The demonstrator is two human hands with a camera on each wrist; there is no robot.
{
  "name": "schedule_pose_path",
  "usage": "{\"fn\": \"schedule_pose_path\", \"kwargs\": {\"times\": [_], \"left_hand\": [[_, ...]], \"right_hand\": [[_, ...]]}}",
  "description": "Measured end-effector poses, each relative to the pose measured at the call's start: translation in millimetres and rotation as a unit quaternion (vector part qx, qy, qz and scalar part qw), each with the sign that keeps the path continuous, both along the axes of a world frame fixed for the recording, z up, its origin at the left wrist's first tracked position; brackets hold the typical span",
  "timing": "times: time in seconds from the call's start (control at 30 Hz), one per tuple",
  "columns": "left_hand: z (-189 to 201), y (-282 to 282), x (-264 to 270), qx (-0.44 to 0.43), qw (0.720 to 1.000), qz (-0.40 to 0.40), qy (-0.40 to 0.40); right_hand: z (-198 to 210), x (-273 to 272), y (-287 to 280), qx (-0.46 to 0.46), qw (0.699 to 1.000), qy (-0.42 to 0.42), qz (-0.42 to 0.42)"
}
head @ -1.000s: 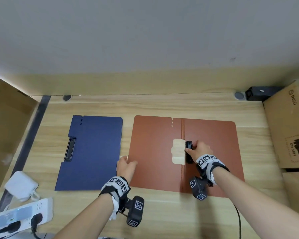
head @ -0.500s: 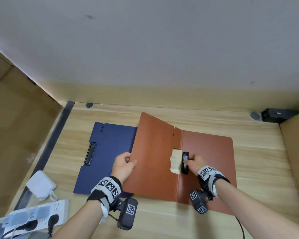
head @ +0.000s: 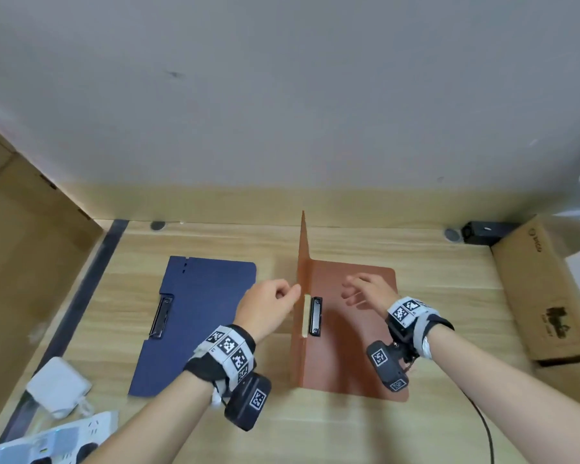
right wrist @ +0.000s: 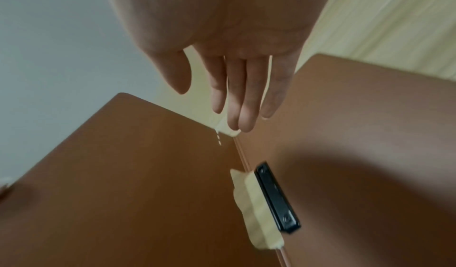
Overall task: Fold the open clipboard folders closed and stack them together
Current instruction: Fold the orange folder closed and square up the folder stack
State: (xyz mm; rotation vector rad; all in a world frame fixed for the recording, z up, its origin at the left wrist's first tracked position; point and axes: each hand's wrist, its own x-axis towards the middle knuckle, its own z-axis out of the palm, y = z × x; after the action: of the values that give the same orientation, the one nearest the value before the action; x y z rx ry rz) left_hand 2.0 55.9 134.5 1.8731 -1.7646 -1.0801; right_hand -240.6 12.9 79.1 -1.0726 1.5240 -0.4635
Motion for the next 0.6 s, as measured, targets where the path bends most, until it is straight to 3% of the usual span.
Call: {"fn": "schedule_pose_path", "kwargs": {"times": [0.1, 0.27, 0.37, 0.5, 0.6], "left_hand": [[-2.4, -3.7, -35.9, 0.022, 0.997, -0.057, 0.048], [-23.4, -7.6, -70.5, 0.046, 0.994, -0.097, 0.016], [-52.6, -6.5, -73.6, 0.083, 0.992, -0.090, -0.009], [-95.0, 5.1, -63.4, 0.137, 0.988, -0.048, -0.043], [-118.7, 17.9, -56.8, 0.180, 0.982, -0.013, -0.053]], "right_hand": [[9.4, -25.9, 6.0, 0.000, 0.999, -0.006, -0.031], [1.6, -64.7, 26.8, 0.012, 0.996, 0.013, -0.083], [-27.4, -84.9, 37.1, 0.030, 0.992, 0.067, -0.100], [-105.0, -116.6, 43.1, 0.058, 0.985, 0.114, -0.114], [-110.9, -110.7, 52.4, 0.063, 0.977, 0.143, -0.148]]}}
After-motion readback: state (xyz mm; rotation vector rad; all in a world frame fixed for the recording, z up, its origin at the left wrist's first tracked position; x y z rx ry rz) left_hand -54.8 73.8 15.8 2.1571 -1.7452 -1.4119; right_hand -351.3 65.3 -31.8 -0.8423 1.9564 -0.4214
